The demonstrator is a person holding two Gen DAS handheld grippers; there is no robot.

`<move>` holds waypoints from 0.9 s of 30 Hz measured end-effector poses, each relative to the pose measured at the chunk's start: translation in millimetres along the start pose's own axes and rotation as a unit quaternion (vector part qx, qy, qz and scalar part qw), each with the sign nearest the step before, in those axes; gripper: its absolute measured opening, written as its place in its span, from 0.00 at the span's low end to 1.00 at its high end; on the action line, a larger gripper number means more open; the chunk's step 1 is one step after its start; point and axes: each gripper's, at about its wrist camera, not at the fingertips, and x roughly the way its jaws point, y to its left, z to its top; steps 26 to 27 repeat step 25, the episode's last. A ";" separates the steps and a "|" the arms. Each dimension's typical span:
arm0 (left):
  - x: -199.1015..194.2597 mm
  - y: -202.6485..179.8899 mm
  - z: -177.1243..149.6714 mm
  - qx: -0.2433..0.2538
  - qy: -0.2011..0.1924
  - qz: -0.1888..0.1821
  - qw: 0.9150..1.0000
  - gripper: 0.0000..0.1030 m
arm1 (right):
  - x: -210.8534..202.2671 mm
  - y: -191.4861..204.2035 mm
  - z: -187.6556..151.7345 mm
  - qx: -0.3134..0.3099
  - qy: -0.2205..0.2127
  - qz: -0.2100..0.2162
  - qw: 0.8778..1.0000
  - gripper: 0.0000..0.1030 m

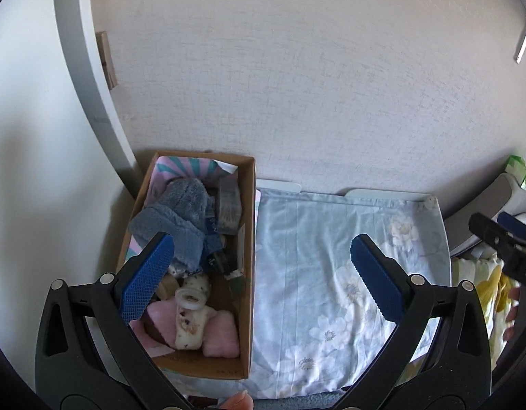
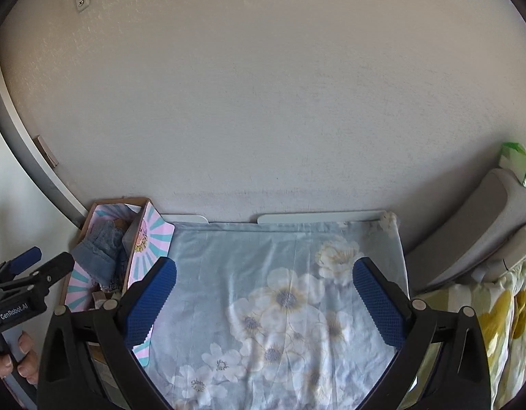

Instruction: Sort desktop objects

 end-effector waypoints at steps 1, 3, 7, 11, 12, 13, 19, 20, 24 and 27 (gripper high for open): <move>0.5 0.0 -1.3 0.001 -0.001 0.004 1.000 1.00 | 0.1 0.4 -2.3 0.003 0.000 -0.003 1.000 1.00; 0.2 -2.0 -4.6 -0.001 -0.001 0.011 1.000 1.00 | -3.0 2.3 -8.0 0.003 0.000 -0.009 1.000 1.00; 0.7 -2.9 -9.0 0.001 0.003 0.015 1.000 1.00 | -3.4 5.7 -19.8 0.006 0.004 -0.016 1.000 1.00; 1.1 -6.5 -11.0 0.011 0.004 0.023 1.000 1.00 | -3.0 6.0 -27.1 0.014 0.012 -0.015 1.000 1.00; 1.6 -7.6 -11.1 0.014 0.003 0.025 1.000 1.00 | -1.9 6.3 -28.3 0.016 0.014 -0.015 1.000 1.00; 2.6 -8.6 -10.9 0.017 0.005 0.026 1.000 1.00 | -0.4 7.3 -28.7 0.016 0.016 -0.015 1.000 1.00; 6.8 -10.2 -9.8 0.023 0.009 0.027 0.999 1.00 | 2.6 8.8 -29.9 0.018 0.021 -0.013 1.000 1.00; 7.2 -10.8 -9.6 0.026 0.008 0.029 0.999 1.00 | 2.5 8.6 -29.8 0.020 0.020 -0.014 1.000 1.00; 8.0 -12.8 -9.9 0.036 0.003 0.025 0.999 1.00 | 3.7 7.3 -29.5 0.015 0.022 -0.010 1.000 1.00; 9.1 -12.8 -10.0 0.038 0.005 0.023 0.999 1.00 | 4.5 7.2 -28.9 0.013 0.024 -0.010 1.000 1.00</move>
